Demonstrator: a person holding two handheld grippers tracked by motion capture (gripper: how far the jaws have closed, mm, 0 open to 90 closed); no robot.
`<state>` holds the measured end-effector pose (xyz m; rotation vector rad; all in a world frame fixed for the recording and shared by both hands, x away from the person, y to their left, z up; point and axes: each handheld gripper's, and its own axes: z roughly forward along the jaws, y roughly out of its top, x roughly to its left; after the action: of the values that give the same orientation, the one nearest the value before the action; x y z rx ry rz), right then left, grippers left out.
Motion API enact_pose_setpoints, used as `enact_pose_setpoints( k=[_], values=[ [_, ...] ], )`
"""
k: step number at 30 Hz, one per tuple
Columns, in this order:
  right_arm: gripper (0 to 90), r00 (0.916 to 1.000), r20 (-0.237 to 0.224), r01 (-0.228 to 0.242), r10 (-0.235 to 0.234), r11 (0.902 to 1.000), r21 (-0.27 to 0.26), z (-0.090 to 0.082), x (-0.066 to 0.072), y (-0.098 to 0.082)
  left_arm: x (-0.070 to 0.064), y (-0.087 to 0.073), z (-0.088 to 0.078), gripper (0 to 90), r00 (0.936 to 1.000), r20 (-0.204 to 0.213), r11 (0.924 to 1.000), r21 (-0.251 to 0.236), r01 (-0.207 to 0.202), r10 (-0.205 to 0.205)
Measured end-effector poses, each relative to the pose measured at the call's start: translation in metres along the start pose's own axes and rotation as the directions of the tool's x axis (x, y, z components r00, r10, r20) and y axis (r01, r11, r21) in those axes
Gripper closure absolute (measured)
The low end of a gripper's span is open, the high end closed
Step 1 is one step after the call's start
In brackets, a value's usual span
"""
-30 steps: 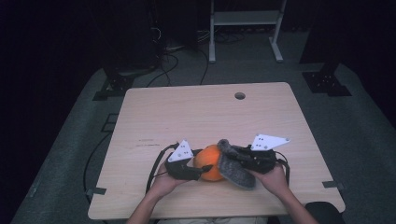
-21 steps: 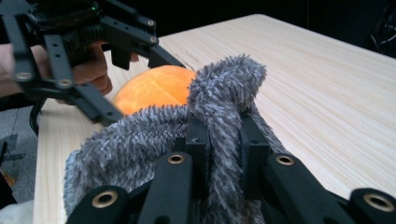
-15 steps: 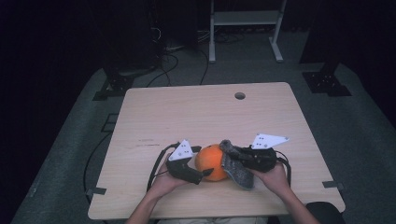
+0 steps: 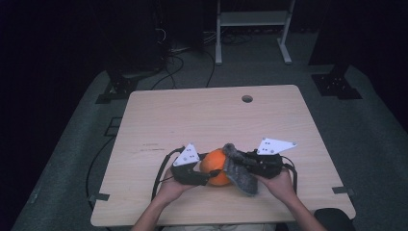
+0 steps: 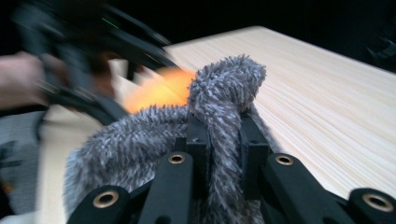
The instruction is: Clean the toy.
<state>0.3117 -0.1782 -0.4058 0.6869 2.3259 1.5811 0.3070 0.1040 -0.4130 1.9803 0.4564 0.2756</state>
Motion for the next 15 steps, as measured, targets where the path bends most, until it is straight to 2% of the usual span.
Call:
enact_pose_setpoints(
  k=[2, 3, 5, 8, 10, 12, 13, 15],
  values=[
    [77.5, 0.9998, 0.005, -0.020, 0.020, 0.9998, 0.008, 0.000, -0.004, -0.003, -0.001, -0.001, 0.002, 35.9, 0.9998, -0.018, 0.9997, 0.025, -0.008, 0.009],
    [77.5, 0.9999, 0.002, -0.015, 0.015, 0.9999, -0.006, -0.001, -0.001, -0.001, -0.001, 0.000, 0.002, 35.9, 0.9997, -0.021, 0.9995, 0.029, -0.011, 0.011],
    [77.5, 0.9990, -0.041, 0.012, -0.014, 0.9989, -0.046, -0.001, 0.008, 0.005, -0.002, 0.002, 0.003, 35.6, 0.9997, -0.024, 0.9995, 0.032, -0.007, 0.008],
    [77.5, 0.9982, -0.034, 0.050, -0.051, 0.9984, -0.026, 0.004, 0.014, 0.006, -0.005, 0.003, 0.006, 29.5, 0.9995, -0.024, 0.9990, 0.041, -0.018, 0.019],
    [77.5, 0.9994, -0.029, 0.017, -0.017, 0.9998, -0.009, 0.005, 0.007, 0.001, -0.005, 0.002, 0.005, 21.9, 0.9999, 0.003, 0.9998, 0.015, -0.012, 0.012],
    [77.5, 0.9999, -0.011, -0.004, 0.004, 1.0000, -0.003, 0.003, 0.001, -0.002, -0.003, 0.002, 0.004, 17.7, 0.9999, 0.008, 0.9999, -0.011, -0.008, 0.008],
    [77.5, 0.9999, -0.005, -0.010, 0.010, 0.9999, -0.004, 0.002, -0.001, -0.003, -0.001, 0.002, 0.005, 15.2, 1.0000, 0.002, 1.0000, -0.008, 0.000, 0.000],
    [77.5, 0.9998, 0.001, -0.018, 0.018, 0.9998, -0.005, 0.001, -0.003, -0.003, 0.002, 0.000, 0.011, 8.8, 0.9996, -0.021, 0.9992, 0.035, 0.021, -0.020]
  ],
)
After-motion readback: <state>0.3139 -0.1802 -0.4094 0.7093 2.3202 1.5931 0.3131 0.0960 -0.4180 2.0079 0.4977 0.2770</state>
